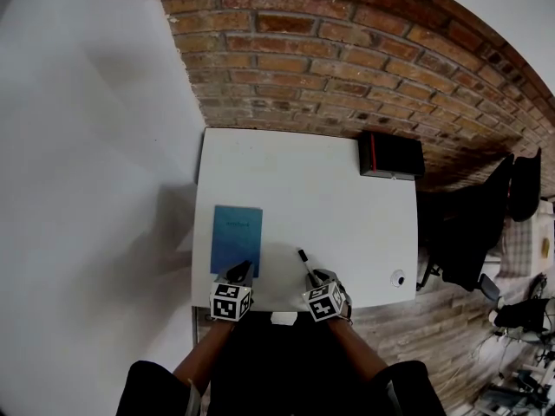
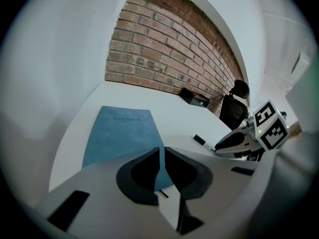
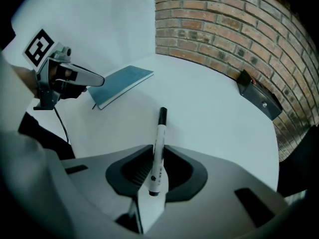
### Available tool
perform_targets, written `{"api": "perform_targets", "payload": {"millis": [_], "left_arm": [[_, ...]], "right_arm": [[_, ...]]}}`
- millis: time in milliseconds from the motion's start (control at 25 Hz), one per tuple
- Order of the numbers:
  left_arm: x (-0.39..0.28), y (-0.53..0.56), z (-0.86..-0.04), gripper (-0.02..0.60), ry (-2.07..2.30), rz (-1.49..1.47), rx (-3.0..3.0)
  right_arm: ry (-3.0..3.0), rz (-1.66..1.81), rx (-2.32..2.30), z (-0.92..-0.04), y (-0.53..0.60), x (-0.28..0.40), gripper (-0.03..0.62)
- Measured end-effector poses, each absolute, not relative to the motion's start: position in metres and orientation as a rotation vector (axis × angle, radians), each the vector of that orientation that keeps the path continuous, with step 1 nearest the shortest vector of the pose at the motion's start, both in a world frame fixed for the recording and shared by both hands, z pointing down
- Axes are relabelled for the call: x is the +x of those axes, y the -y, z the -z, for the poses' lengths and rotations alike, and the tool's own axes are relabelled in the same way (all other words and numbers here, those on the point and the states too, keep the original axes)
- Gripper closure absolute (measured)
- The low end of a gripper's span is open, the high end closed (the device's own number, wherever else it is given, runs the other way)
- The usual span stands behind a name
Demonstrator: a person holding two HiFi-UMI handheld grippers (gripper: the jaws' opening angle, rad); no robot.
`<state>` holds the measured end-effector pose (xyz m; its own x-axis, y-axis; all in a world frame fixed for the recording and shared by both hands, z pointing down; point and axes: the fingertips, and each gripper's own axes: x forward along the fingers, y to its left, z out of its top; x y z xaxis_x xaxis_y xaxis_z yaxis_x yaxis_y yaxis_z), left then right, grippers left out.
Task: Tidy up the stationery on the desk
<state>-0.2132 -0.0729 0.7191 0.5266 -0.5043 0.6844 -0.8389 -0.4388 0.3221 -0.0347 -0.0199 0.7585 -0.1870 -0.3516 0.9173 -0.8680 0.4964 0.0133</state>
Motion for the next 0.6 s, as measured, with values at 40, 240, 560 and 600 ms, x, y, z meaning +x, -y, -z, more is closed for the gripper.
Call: {"api": "perform_targets", "payload": {"millis": [40, 240, 560, 600], "left_arm": [[-0.214, 0.072, -0.719, 0.537, 1.085, -0.665, 2.117], [-0.217, 0.069, -0.721, 0.537, 1.081, -0.675, 2.111], [-0.226, 0.069, -0.720, 0.537, 1.098, -0.669, 2.107], [-0.227, 0.069, -0.720, 0.537, 1.099, -0.669, 2.106]], "right_arm": [[1.761, -0.660, 1.033, -0.759, 0.020, -0.035, 0.528], [1.753, -0.671, 1.033, -0.760, 0.020, -0.034, 0.528], [1.760, -0.730, 1.062, -0.761, 0.026, -0.029, 0.523], [1.760, -0.738, 1.068, -0.761, 0.026, -0.028, 0.523]]}}
